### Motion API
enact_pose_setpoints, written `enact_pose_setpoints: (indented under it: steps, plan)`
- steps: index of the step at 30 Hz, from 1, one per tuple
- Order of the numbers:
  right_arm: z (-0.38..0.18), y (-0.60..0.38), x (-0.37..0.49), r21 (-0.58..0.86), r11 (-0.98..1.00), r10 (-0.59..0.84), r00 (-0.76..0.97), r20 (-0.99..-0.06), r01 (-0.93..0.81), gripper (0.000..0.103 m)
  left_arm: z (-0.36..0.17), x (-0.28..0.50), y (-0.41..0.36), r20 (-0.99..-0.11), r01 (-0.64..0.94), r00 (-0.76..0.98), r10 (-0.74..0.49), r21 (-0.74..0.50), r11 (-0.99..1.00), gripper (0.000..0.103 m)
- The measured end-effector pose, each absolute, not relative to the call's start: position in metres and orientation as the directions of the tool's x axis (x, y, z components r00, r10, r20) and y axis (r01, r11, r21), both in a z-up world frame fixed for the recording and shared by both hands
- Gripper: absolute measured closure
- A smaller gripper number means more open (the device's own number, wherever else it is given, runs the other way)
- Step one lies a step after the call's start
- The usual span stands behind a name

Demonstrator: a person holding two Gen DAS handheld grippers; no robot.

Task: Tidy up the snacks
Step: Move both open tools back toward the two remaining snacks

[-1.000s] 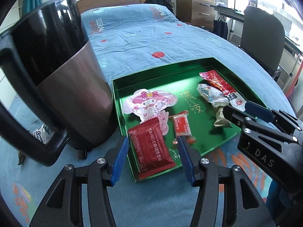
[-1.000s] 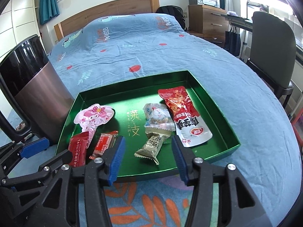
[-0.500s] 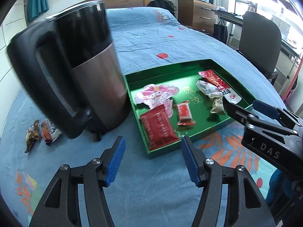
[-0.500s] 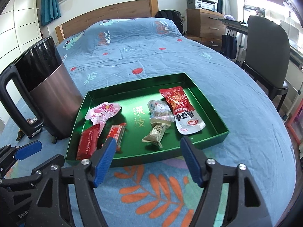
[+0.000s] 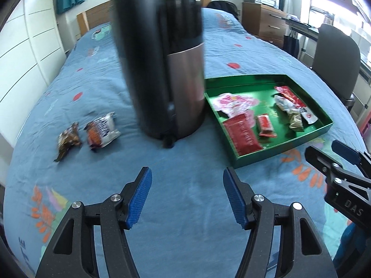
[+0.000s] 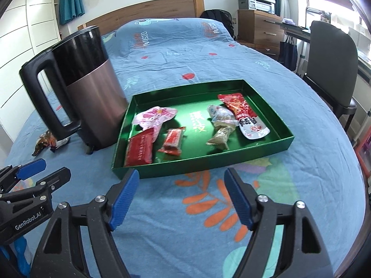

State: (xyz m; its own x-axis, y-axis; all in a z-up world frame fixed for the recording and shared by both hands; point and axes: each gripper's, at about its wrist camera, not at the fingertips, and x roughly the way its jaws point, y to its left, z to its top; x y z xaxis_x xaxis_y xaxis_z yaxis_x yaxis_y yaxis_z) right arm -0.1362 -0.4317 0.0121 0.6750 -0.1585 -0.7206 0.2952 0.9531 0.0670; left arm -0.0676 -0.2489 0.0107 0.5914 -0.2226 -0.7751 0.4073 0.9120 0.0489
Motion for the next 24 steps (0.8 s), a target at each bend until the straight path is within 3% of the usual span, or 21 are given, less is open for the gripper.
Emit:
enact_pose_setpoints:
  steps: [24]
  plan:
    - [0.009, -0.339, -0.134, 0.078, 0.982, -0.057, 0.666, -0.743, 0.172, 0.0, 0.007, -0.067, -0.153, -0.774, 0.268, 0.62, -0.128, 0.056, 0.962, 0.045]
